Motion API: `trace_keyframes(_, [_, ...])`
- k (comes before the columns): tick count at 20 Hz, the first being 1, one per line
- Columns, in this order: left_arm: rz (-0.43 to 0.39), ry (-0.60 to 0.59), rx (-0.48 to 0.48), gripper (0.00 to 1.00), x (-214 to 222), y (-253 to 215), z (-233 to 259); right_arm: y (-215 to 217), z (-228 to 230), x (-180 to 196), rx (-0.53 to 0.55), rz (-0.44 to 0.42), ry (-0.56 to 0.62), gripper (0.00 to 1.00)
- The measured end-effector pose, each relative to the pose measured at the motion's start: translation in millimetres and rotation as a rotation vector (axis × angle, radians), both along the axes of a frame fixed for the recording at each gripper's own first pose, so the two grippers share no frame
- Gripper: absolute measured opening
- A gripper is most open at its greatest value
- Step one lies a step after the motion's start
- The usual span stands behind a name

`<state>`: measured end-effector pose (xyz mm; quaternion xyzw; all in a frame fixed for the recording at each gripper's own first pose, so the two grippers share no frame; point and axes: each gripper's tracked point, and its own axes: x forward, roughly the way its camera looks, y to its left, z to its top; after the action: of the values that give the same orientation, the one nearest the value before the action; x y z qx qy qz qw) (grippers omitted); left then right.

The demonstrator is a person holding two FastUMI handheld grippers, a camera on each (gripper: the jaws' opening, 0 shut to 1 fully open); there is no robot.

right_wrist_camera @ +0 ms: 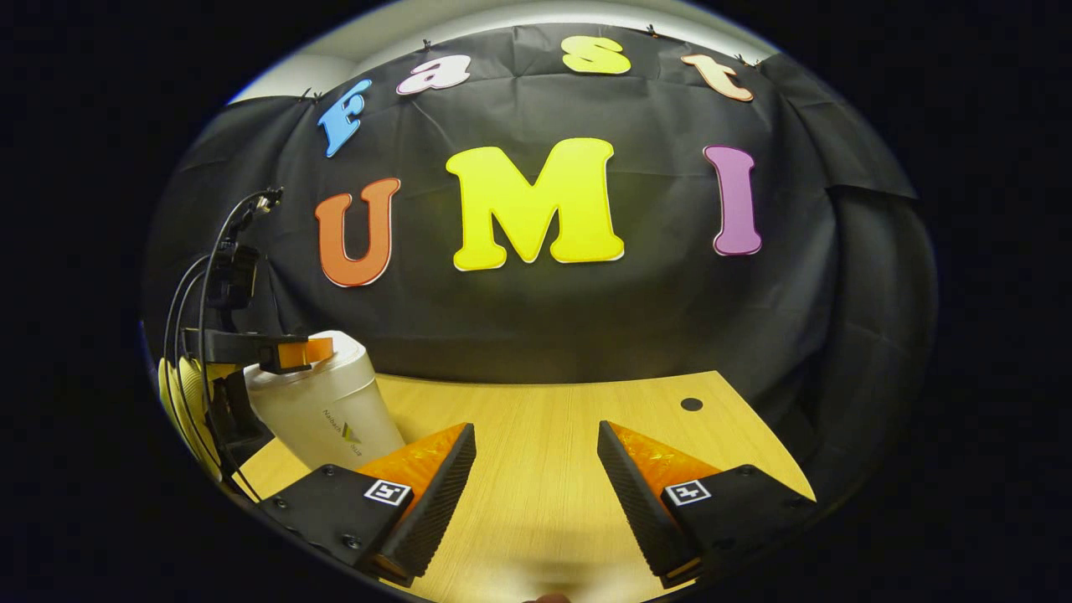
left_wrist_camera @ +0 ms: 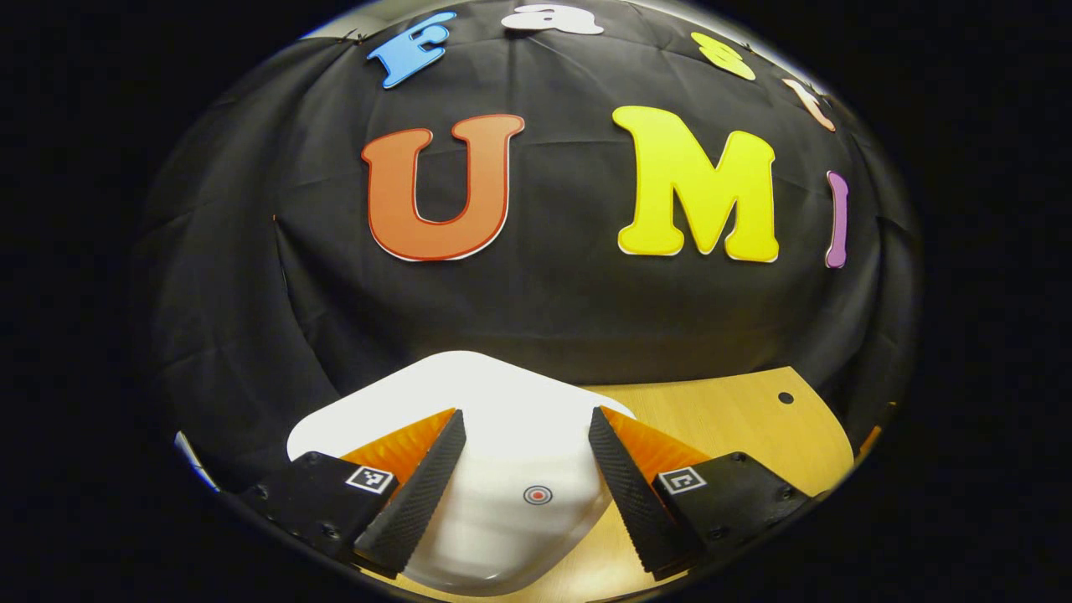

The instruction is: Press the lid of the desktop garbage bin to open it, pick up the crumpled paper on the desktop and throw it into the bin, then pick up the pop can on the desktop and drop it into the bin, and finally close the garbage bin lid.

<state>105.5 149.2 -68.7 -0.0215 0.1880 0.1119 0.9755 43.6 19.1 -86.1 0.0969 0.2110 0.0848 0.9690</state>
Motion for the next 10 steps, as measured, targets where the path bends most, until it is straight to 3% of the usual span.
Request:
trace_keyframes(6, [0.024,0.015,0.036,0.99,2.2,0.5,-4.1,9.6,0.7,-0.4,0.004,0.029,0.001,0.94])
trace_keyframes(10, [0.023,0.006,-0.001,1.0,0.9,0.9,-8.3,9.2,2.3,0.6,0.013,0.029,-0.004,0.94])
